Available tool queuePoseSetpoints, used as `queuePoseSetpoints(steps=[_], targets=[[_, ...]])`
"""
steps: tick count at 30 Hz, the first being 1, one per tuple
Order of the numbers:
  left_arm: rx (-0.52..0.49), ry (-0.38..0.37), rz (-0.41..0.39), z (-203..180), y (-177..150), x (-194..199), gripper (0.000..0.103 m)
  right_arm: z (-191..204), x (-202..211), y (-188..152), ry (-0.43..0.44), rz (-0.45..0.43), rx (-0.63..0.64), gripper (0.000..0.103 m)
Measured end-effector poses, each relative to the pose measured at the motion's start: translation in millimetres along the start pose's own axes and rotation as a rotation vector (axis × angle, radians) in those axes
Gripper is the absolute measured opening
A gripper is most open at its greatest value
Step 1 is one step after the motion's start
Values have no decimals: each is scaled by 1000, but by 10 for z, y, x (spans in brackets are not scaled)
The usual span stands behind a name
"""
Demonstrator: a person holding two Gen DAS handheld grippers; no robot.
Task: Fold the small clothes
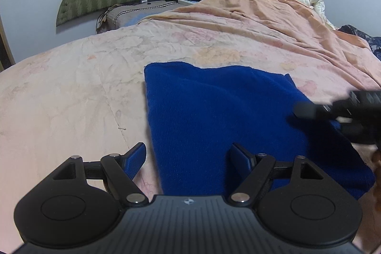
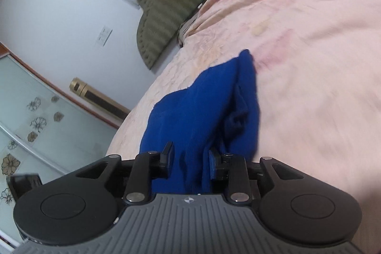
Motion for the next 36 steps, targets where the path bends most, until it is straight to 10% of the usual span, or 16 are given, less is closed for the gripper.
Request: queuePoseSetpoints(steps=[8,10,19,24,30,36], targets=[[-16,10,-15,-9,-11,-42,78,-215,-481,320,43,51,-106,31],[-7,5,-17,1,-4,-51,78,-224,-541,354,27,52,-71,12],[-5,4,-16,19,1,-71,78,-81,-554,460,-45,12,150,11],[-12,-5,-8,20,-36,-77,78,-135,-721,511,-39,88,111,41],[-12,-8,-7,27,-49,-102,80,-178,-1089,678,-7,108,58,43],[8,-3,-35,39,43,-111,80,-70,-1220,727,-53,72,176,9]])
Point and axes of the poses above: each gripper's, at about its wrist camera, not at the fingertips, and x roughly against the way its jaws point, z to its left, y to its top, the point moved 8 cm from there along -x, roughly the way its jaws point, and after that the axes turned 10 degrees about -z, right-handed, at the moved point
